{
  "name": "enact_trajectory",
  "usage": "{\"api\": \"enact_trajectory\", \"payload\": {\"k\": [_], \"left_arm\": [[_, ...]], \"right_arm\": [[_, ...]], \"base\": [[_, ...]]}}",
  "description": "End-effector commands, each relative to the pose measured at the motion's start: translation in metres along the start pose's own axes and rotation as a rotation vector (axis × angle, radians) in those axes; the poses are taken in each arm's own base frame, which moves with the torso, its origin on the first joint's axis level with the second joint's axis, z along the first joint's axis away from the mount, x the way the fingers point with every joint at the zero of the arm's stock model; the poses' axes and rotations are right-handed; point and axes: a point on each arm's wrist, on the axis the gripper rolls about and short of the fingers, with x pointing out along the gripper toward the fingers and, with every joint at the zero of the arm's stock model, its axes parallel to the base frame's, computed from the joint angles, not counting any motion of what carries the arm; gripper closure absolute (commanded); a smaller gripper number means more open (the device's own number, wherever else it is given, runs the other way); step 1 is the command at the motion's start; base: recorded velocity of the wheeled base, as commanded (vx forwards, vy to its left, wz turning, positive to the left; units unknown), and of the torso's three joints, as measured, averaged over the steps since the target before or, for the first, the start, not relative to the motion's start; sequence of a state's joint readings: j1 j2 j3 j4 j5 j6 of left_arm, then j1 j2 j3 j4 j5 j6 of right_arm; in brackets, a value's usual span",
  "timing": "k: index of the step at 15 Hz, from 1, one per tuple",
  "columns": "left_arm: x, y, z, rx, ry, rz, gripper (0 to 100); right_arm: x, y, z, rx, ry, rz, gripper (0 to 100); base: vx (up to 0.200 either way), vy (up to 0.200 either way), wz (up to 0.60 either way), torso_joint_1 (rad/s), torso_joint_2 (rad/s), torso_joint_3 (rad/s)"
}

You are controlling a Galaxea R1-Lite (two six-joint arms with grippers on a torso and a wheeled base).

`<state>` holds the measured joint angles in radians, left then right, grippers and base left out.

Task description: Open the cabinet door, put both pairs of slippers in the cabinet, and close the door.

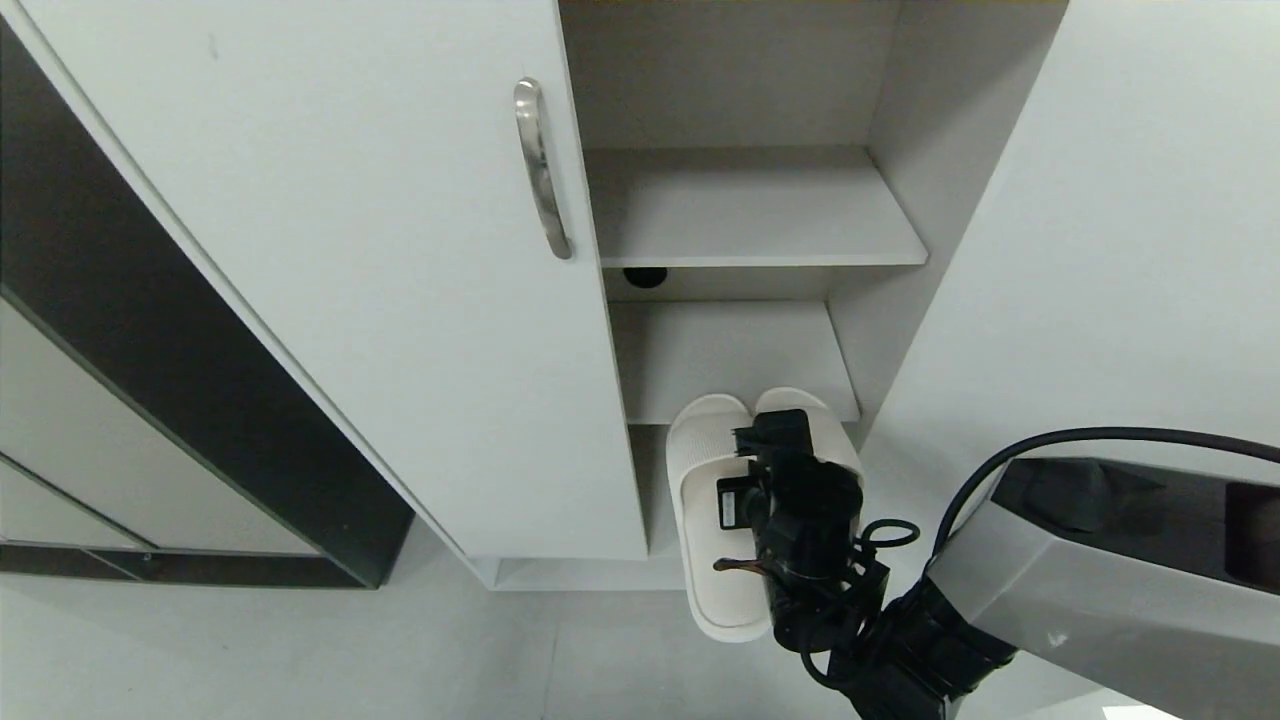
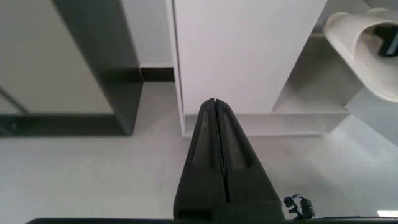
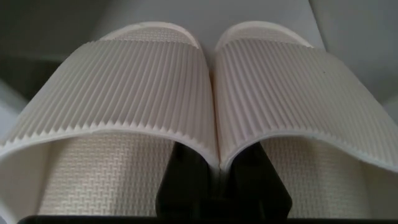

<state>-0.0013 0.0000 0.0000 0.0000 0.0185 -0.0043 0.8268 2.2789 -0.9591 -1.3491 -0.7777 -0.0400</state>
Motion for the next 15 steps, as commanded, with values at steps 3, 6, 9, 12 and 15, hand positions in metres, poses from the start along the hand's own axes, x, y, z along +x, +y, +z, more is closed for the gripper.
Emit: {"api": "enact_trajectory", "payload": {"k": [3,6,9,12,15], "left_arm": [[0.000,0.000,0.000,0.000,0.002,0.001,100],[0.000,0.000,0.000,-0.002,0.002,0.003,100],[0.000,0.000,0.000,-0.002,0.002,0.001,100],[0.000,0.000,0.000,0.000,0.002,0.001,100],[0.000,0.000,0.000,0.000,0.002,0.003,100]], "right_arm": [[0.001,-0.002,0.000,0.002,-0.001,-0.005,100],[0.007,-0.004,-0.009,-0.007,0.009,-0.009,100],[0.033,-0.002,-0.005,0.029,-0.033,-0.029,100],[0.057,0.001,0.002,0.029,-0.036,-0.041,100],[0.076,0.005,0.009,0.025,-0.034,0.000,100]], "base": [[0.200,0.000,0.00,0.001,0.01,-0.002],[0.067,0.000,0.00,0.002,0.00,0.001],[0.000,0.000,0.00,0.000,0.00,0.000],[0.000,0.000,0.00,0.000,0.00,0.000],[0.000,0.000,0.00,0.000,0.00,0.000]]}}
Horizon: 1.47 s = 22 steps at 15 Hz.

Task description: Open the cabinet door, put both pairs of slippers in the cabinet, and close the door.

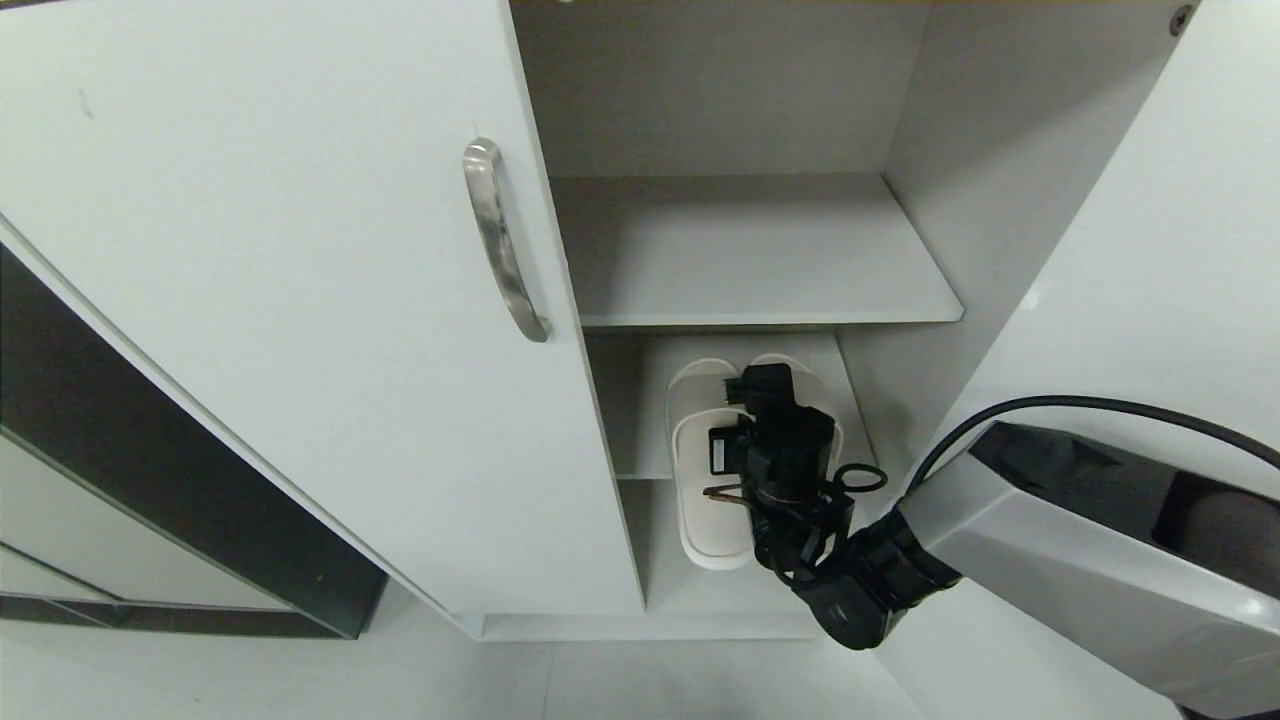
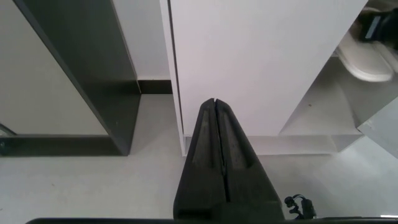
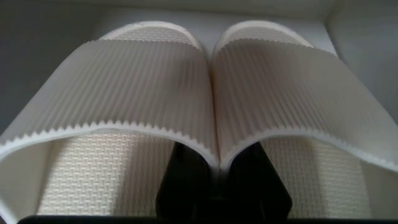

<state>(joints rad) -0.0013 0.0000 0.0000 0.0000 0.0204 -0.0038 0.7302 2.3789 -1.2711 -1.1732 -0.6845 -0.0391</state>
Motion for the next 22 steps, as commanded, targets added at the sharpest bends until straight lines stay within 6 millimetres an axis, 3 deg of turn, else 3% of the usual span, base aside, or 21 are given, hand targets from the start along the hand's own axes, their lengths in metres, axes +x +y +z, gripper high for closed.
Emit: {"api": "enact_trajectory", "payload": {"k": [1,8,12,22], "left_arm": [[0.000,0.000,0.000,-0.001,0.002,0.001,100],[0.000,0.000,0.000,-0.001,0.002,-0.001,100],[0.000,0.000,0.000,0.001,0.002,-0.001,100],[0.000,0.000,0.000,0.001,0.002,-0.001,100]], "right_arm": [[0.020,0.002,0.001,0.005,-0.006,-0.008,100],[0.068,-0.003,0.003,0.016,-0.028,-0.067,100],[0.074,-0.004,0.013,0.020,-0.037,-0.067,100],[0.076,-0.005,0.006,0.006,-0.018,-0.062,100]], "base": [[0.000,0.000,0.00,0.000,0.00,0.000],[0.000,0.000,0.00,0.000,0.00,0.000],[0.000,0.000,0.00,0.000,0.00,0.000],[0.000,0.000,0.00,0.000,0.00,0.000]]}}
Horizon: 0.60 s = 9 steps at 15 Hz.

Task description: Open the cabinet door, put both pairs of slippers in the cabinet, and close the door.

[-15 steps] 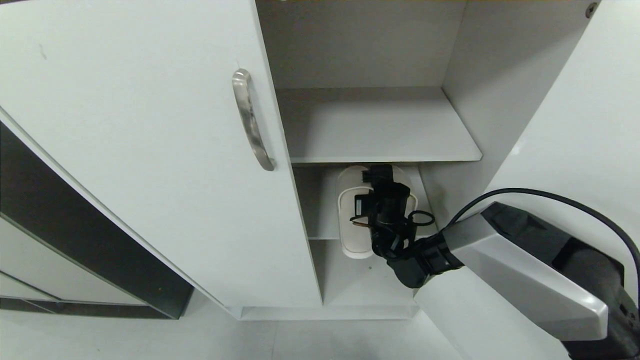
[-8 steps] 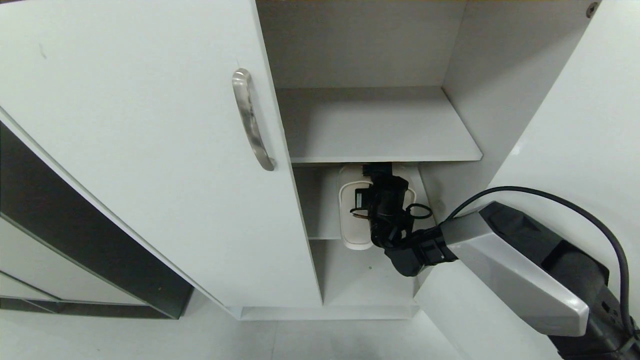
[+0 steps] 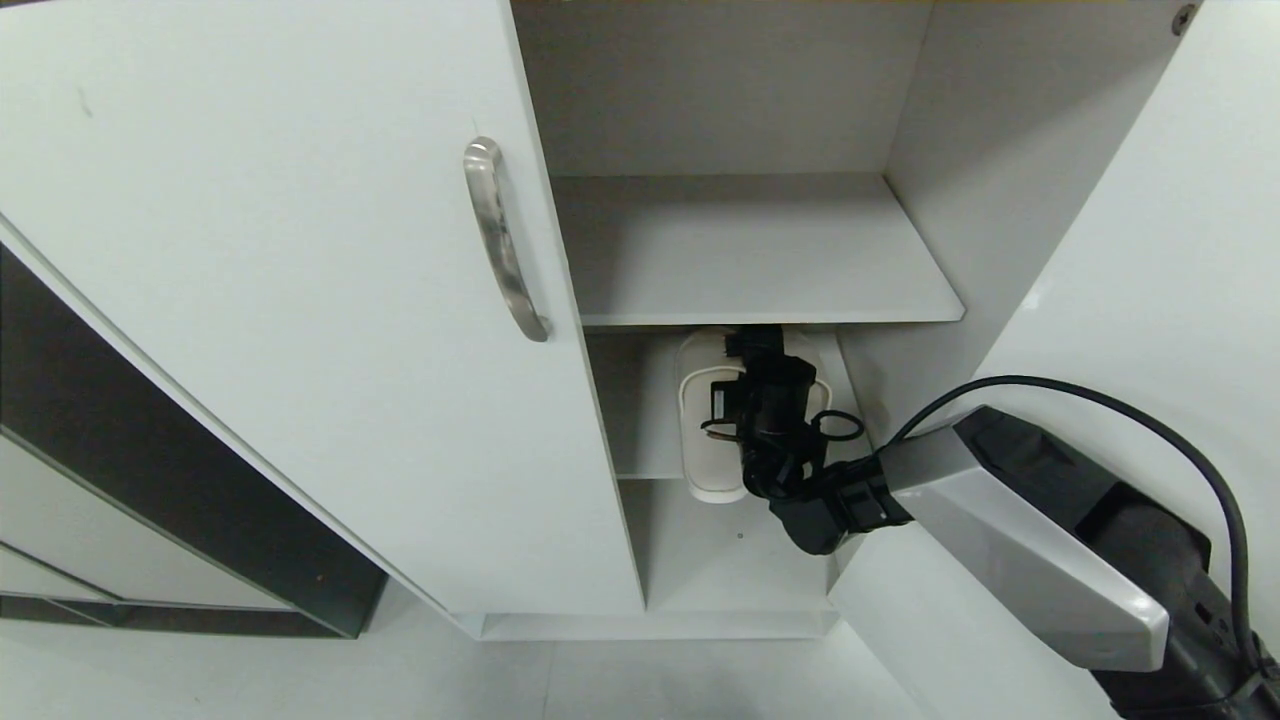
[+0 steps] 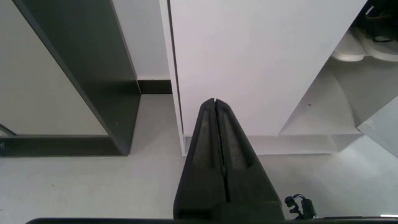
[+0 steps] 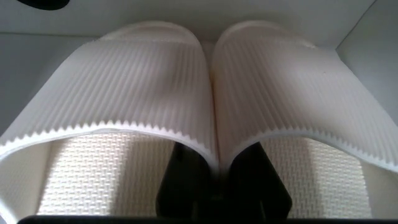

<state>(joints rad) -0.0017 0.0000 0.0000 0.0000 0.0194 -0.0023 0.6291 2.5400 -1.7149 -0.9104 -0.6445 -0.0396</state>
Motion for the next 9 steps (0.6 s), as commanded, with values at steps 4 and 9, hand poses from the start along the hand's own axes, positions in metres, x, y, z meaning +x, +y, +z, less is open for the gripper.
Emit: {"api": "enact_trajectory", "payload": {"k": [4,9], "left_arm": [[0.0001,0.0000,0.0000,-0.001,0.002,0.001,100],[0.0001,0.0000,0.0000,-0.001,0.002,0.001,100]], "right_arm": [[0.0011,-0.0012,-0.0017,-0.002,0.002,-0.003,0],[-0.0054,-0.0012,-0.0024,-0.013,0.017,0.004,0]], "base": [[0.000,0.000,0.00,0.000,0.00,0.000],[0.000,0.000,0.00,0.000,0.00,0.000]]}}
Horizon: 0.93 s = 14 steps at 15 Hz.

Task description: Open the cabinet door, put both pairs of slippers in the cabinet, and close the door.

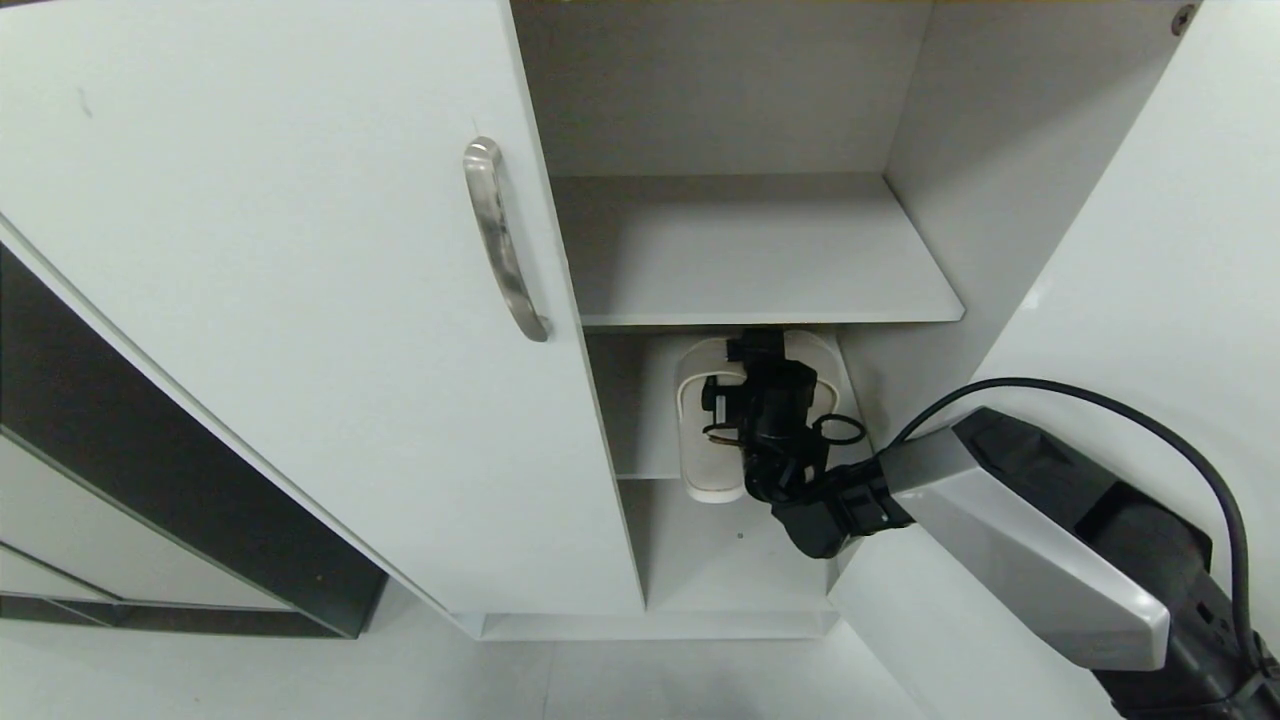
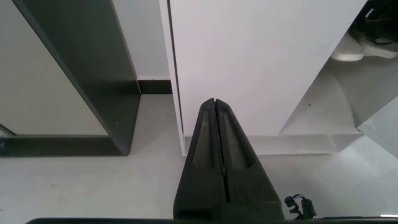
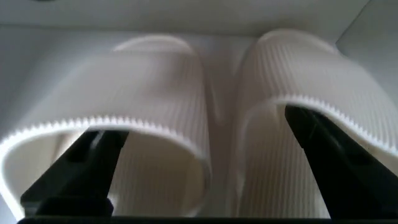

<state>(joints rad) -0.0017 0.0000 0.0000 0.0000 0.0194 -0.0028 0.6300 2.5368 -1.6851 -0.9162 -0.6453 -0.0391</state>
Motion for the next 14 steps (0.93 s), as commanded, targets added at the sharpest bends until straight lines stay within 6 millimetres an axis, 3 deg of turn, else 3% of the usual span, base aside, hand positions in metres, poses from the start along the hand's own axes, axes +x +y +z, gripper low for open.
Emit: {"api": "enact_trajectory", "payload": {"k": [1,5,9,10,14], "left_arm": [[0.000,0.000,0.000,0.000,0.002,0.001,100],[0.000,0.000,0.000,0.000,0.002,0.001,100],[0.000,0.000,0.000,-0.002,0.002,0.001,100],[0.000,0.000,0.000,-0.002,0.002,0.001,100],[0.000,0.000,0.000,-0.002,0.002,0.001,100]], "right_arm": [[-0.008,0.000,0.004,-0.009,0.011,0.010,0],[-0.032,0.000,0.018,-0.004,0.007,0.037,0],[-0.091,-0.008,0.024,-0.003,0.003,0.104,0],[-0.116,-0.014,0.020,-0.018,0.012,0.135,0],[-0.142,-0.015,0.017,-0.064,0.037,0.189,0]], "base": [[0.000,0.000,0.00,0.000,0.00,0.000],[0.000,0.000,0.00,0.000,0.00,0.000],[0.000,0.000,0.00,0.000,0.00,0.000],[0.000,0.000,0.00,0.000,0.00,0.000],[0.000,0.000,0.00,0.000,0.00,0.000]]}}
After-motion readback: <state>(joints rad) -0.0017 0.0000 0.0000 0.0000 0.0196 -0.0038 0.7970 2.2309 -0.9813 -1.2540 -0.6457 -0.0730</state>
